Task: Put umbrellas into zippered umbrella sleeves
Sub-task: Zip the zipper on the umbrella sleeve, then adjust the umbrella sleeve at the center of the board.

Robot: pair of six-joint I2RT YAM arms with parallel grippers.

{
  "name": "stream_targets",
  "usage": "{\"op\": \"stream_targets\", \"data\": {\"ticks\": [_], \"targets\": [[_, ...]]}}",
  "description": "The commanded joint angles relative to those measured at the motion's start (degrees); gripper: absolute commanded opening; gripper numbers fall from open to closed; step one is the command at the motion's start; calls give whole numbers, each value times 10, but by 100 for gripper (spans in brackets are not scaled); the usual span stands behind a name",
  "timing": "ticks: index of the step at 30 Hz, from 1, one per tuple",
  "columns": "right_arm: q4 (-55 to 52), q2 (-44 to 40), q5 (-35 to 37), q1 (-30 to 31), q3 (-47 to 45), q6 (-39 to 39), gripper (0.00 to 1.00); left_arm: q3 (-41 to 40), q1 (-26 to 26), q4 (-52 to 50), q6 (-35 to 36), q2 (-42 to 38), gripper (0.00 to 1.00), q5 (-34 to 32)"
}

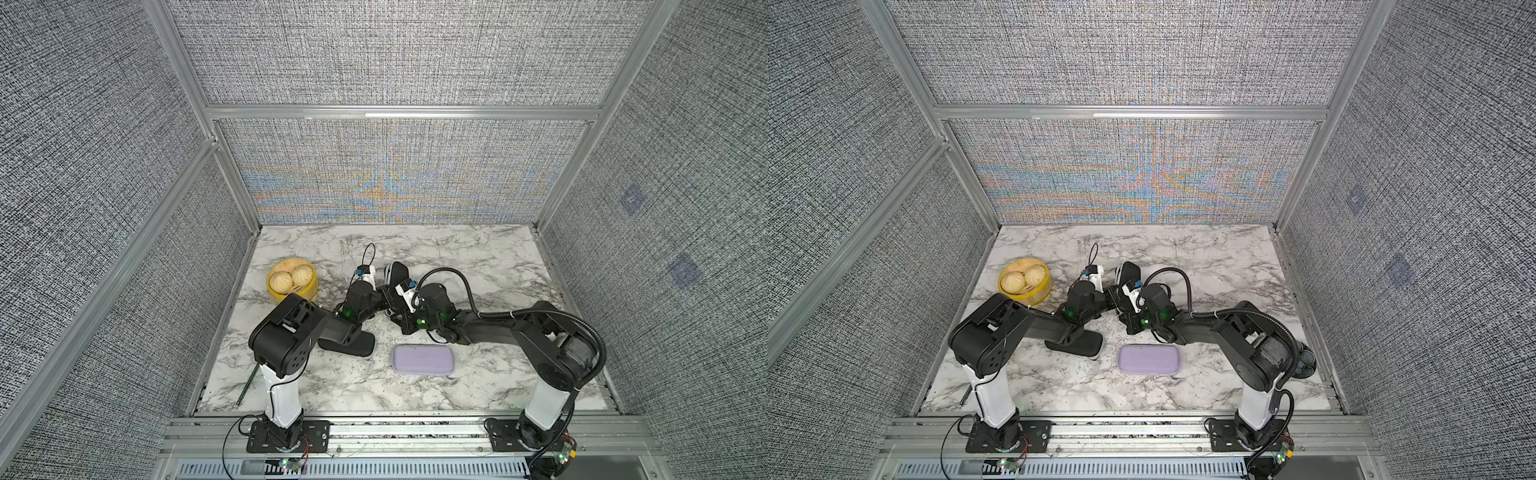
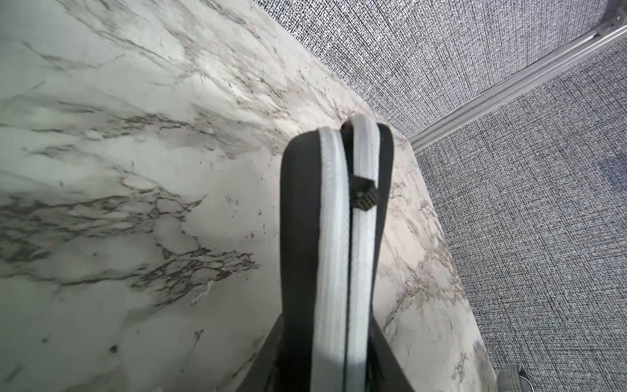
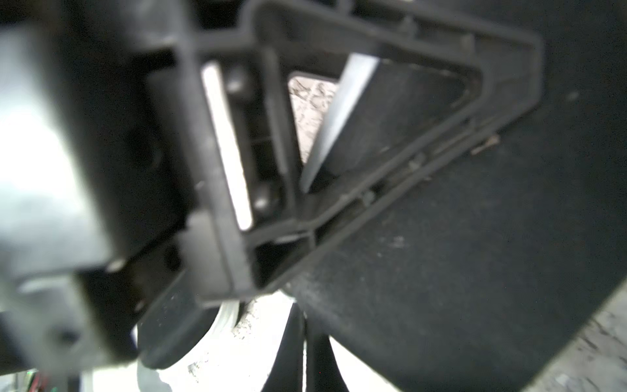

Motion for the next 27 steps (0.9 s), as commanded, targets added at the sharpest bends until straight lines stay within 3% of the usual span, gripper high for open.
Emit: {"op": "stream_targets", "data": {"ticks": [1, 3, 9, 15, 19, 24, 27], "targets": [[-17, -6, -17, -19, 31, -17, 0, -7, -2, 5, -13, 8, 0, 53], [-94, -14, -2, -29, 44, -40, 0, -19, 4, 12, -17, 13, 11, 48], [-183, -24, 19, -36, 58, -80, 0, -17, 20, 33, -33, 43, 31, 91], [-199, -20, 25, -38, 61, -89, 0, -27, 21, 29, -24, 39, 38, 81], [-230, -6, 28, -37, 83, -99, 0, -24, 24, 18, -27, 40, 54, 89], [-225, -18, 44, -47, 57, -100, 0, -33, 35, 28, -31, 39, 56, 93], [-223, -21, 53, -58, 46, -103, 0, -33, 41, 15, -28, 34, 65, 96]]}}
